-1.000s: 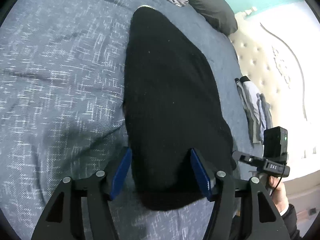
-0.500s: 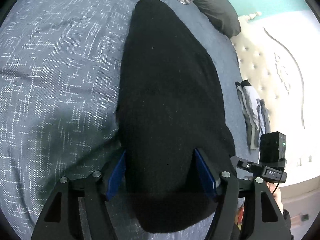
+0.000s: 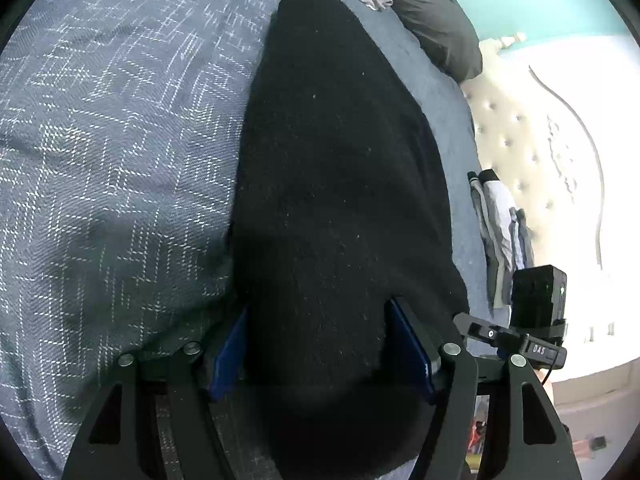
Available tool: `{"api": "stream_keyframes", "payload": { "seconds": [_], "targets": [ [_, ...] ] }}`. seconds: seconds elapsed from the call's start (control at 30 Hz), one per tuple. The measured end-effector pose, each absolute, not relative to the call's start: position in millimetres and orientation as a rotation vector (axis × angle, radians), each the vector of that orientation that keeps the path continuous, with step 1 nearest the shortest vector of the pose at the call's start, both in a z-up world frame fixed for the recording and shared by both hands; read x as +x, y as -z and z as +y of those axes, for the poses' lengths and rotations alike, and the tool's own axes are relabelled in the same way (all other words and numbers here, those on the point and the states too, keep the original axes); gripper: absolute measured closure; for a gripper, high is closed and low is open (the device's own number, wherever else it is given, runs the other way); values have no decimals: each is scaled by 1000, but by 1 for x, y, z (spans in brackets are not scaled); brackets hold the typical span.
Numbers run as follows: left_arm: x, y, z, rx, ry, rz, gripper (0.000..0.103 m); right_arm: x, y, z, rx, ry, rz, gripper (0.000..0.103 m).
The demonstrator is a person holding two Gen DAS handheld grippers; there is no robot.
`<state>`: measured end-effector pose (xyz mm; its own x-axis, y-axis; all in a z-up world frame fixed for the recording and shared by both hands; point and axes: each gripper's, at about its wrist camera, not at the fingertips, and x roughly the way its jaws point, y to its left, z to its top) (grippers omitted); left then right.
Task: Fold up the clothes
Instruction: 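Grasp the end of the folded sweater with both grippers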
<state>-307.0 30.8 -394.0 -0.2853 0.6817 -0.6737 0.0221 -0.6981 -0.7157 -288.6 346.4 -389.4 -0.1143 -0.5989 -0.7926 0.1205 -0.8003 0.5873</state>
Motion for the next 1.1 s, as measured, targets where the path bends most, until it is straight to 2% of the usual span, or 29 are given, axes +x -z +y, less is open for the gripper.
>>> {"api": "stream_keyframes", "payload": {
  "seconds": [0.23,0.73,0.9,0.97,1.1],
  "targets": [
    [-302,389,32,-1519,-2047,-856,39,-296,395,341,1671,1939,-537,34],
    [-304,398,32,-1511,-2044,-869,38,-312,407,330,1660,1905,-531,32],
    [-305,399,33,-1508,-2045,-871,38,-310,404,329,1638,1913,-510,34],
    [-308,396,37,-1507,-2054,-867,39,-309,404,330,1632,1911,-517,38],
    [-312,391,45,-1505,-2072,-858,42,-308,402,325,1604,1910,-506,55]
  ]
}}
